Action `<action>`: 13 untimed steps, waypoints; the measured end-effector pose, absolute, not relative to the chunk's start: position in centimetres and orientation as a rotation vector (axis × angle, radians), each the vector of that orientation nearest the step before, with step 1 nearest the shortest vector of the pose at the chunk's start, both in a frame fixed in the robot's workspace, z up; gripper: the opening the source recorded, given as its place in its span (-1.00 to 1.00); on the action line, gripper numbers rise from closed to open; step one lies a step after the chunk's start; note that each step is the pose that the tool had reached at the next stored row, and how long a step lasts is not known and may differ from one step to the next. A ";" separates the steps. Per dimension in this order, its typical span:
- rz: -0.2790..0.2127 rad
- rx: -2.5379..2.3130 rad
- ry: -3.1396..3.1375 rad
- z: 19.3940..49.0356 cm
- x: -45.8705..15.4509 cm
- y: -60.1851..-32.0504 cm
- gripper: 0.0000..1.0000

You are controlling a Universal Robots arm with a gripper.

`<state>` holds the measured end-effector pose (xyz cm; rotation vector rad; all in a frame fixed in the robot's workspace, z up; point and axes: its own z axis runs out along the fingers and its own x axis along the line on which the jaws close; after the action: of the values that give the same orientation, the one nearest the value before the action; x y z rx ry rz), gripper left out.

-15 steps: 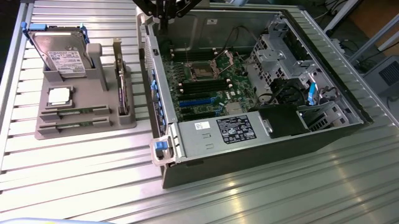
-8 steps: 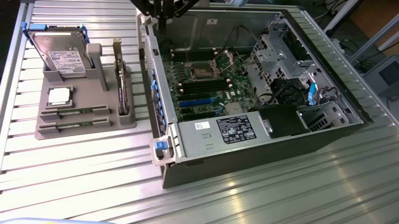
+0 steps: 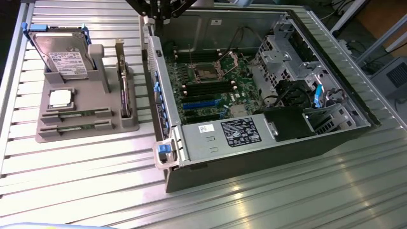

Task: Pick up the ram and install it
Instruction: 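Reach for the ram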

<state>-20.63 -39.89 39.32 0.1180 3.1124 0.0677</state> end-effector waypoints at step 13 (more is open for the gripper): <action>0.068 0.118 3.112 39.3 -21.4 -39.9 -0.80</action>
<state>-21.39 -39.89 39.32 0.1180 3.1125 0.0676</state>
